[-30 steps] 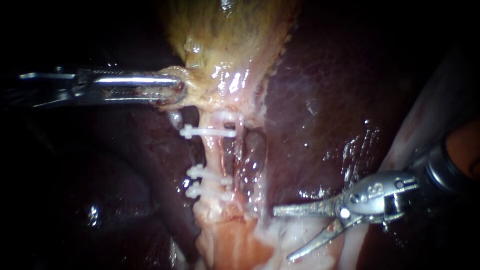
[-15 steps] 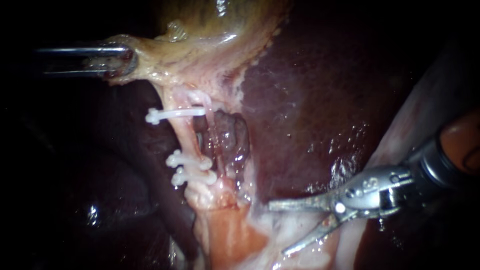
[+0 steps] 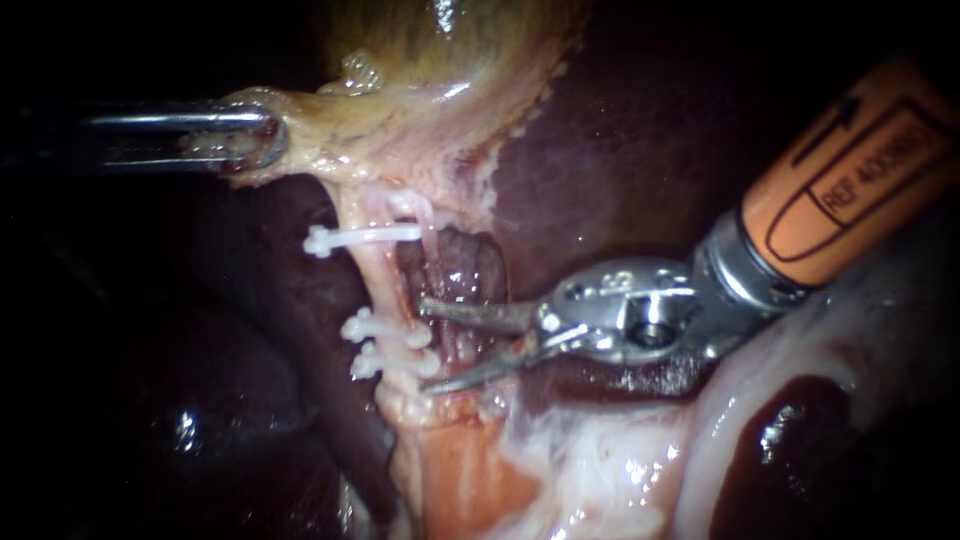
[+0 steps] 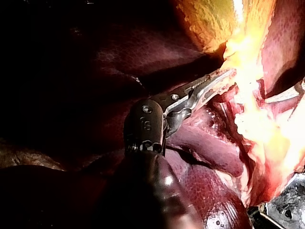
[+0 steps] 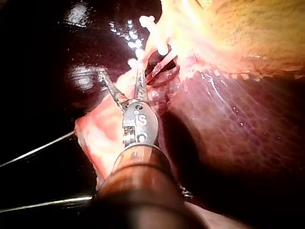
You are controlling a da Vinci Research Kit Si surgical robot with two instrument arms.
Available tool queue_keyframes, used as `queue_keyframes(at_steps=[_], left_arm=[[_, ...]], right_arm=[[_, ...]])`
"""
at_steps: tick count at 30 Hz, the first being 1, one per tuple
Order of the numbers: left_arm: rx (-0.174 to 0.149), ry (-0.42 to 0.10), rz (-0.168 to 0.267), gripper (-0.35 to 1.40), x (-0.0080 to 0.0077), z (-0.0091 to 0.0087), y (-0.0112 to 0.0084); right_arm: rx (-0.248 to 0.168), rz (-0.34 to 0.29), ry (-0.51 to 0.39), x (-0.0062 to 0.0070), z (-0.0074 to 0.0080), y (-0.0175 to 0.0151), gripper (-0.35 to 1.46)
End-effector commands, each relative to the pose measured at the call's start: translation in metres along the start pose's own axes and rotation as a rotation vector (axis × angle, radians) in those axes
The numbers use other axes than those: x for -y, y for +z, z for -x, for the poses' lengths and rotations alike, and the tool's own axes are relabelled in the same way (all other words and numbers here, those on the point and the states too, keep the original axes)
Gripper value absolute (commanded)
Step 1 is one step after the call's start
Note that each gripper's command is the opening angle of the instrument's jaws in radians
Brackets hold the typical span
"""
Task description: Go to the cutting position left tube
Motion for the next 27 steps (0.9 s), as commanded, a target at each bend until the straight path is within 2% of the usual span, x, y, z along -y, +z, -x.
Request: queue_keyframes(at_steps=[1, 11, 19, 23, 27], left_arm=[[0.0, 0.0, 0.001, -0.35, 0.0, 0.0, 0.0], [0.0, 0.0, 0.001, -0.35, -0.0001, 0.0, -0.0001], [0.0, 0.0, 0.001, -0.35, -0.0001, 0.0, -0.0001], [0.0, 0.0, 0.0, -0.35, -0.0002, 0.0, -0.0001], [0.0, 0.0, 0.0, -0.35, -0.0002, 0.0, 0.0]], right_arm=[[0.0, 0.0, 0.001, -0.0005, 0.0, 0.0002, 1.45], [-0.005, 0.024, 0.018, -0.0042, 0.0001, 0.0021, 1.45], [0.0, 0.027, 0.024, -0.0059, 0.0001, 0.0047, 1.45], [-0.034, 0.007, 0.021, -0.0064, -0.0003, 0.0062, 1.45], [-0.087, -0.014, 0.035, -0.0065, -0.0013, 0.0075, 1.45]])
